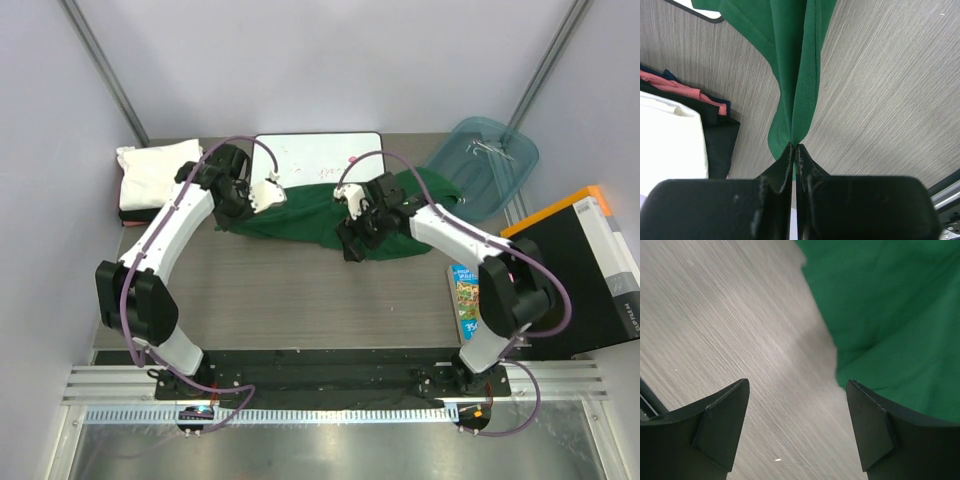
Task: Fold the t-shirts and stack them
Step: Flatten out the tshirt
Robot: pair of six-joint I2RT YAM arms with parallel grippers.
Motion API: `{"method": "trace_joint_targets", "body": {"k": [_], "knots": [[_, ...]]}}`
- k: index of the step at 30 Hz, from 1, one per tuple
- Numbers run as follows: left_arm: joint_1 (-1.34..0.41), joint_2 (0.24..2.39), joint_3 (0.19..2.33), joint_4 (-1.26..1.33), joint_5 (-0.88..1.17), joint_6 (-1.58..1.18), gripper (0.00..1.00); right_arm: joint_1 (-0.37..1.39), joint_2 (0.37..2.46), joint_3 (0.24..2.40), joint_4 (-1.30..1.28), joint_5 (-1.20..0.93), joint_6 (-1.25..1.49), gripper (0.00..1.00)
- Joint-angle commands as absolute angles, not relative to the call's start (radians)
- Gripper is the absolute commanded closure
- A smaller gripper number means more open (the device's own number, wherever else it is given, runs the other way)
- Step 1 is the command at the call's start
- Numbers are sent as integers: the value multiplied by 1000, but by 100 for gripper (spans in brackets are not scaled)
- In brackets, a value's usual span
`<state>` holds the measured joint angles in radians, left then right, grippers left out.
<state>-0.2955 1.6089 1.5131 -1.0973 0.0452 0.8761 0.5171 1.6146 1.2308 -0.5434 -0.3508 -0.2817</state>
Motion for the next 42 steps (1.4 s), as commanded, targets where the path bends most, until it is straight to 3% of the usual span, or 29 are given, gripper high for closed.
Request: {"method": "trace_joint_targets", "body": {"k": [1, 12, 29, 34, 42], "knots": [[-301, 1624, 1557, -1089, 48, 899, 100, 540, 1693, 1244, -480, -319, -176, 17], [-301, 1649, 1533, -1055, 55, 882, 100, 663, 1908, 1483, -443, -100, -359, 16], [-301, 1675, 1562, -1042, 35, 905, 100, 703, 2022, 1399, -354, -31, -430, 17], [-295, 1677, 1562, -1037, 35, 910, 100, 704, 2048, 1414, -351, -49, -439, 30], [-282, 1684, 1559, -1023, 34, 922, 100, 721, 2056, 1422, -373, -74, -469, 69]]}}
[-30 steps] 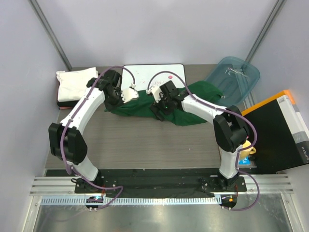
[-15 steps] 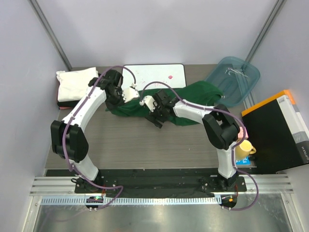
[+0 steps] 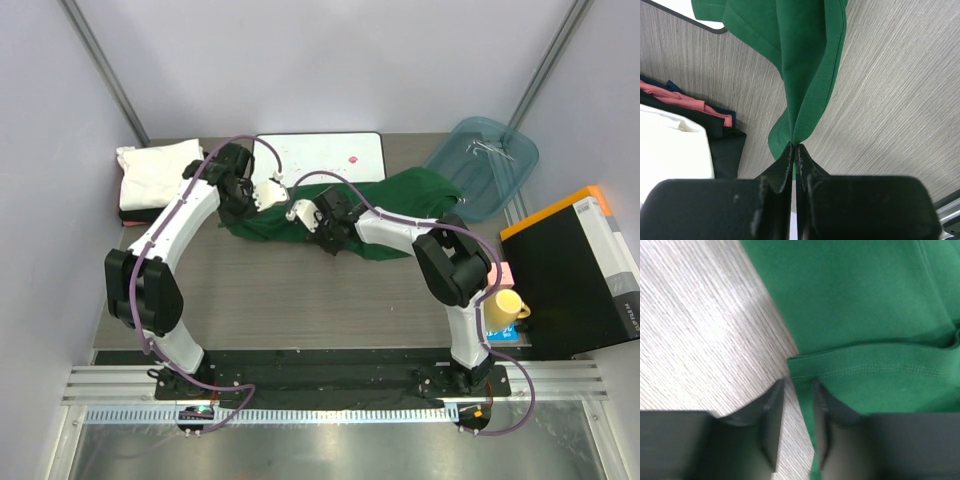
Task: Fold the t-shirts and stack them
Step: Flatten out the tshirt
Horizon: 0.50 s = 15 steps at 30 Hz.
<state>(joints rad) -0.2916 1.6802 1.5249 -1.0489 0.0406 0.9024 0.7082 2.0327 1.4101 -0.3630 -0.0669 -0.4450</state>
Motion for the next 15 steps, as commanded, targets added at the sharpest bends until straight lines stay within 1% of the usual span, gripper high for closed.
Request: {"method": "trace_joint_targets", "body": {"k": [1, 2, 5, 7, 8, 15], "knots": [[-279, 1684, 1559, -1023, 34, 922, 100, 722, 2049, 1419, -380, -75, -474, 72], [-279, 1684, 1559, -1022, 34, 925, 100, 727, 2045, 1419, -385, -77, -485, 80], [-276, 1690, 1557, -1022, 35, 923, 100, 729, 2022, 1422, -406, -75, -500, 91], [-276, 1695, 1560, -1025, 37, 925, 100, 729, 1999, 1417, -419, -74, -506, 94], [-276, 1698, 1560, -1026, 40, 923, 100, 729, 1990, 1416, -423, -69, -515, 98], [-276, 1721, 1606, -1040, 66, 914, 100, 730, 1915, 1361, -414, -25, -557, 98]]}}
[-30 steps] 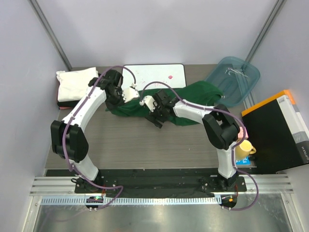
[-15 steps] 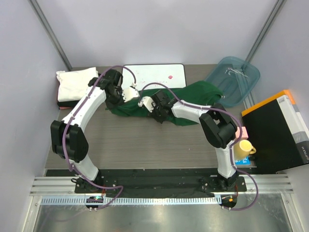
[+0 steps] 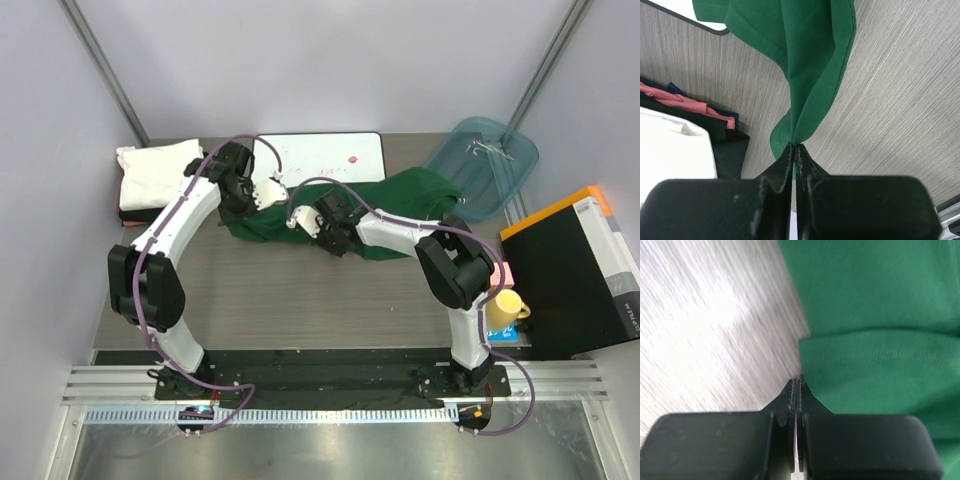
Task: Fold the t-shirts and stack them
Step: Flatten out the tshirt
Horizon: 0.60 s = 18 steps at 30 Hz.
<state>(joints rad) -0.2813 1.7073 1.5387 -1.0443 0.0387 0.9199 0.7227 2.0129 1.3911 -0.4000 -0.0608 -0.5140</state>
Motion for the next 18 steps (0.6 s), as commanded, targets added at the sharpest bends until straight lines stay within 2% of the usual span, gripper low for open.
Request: {"method": "trace_joint_targets", "body": {"k": [1, 4, 10, 13, 18], "knots": [[-276, 1724, 1614, -1046, 69, 914, 100, 730, 1910, 1353, -396, -12, -560, 89], [-276, 1732, 1623, -1051, 69, 914, 100, 729, 1902, 1350, -391, -8, -575, 66], [-276, 1746, 1637, -1052, 69, 919, 100, 733, 1950, 1382, -384, -17, -569, 48], [-276, 1750, 1641, -1054, 71, 920, 100, 733, 1997, 1413, -373, -5, -577, 44], [-276, 1753, 1640, -1054, 69, 928, 100, 733, 2057, 1459, -357, -5, -598, 43]]}}
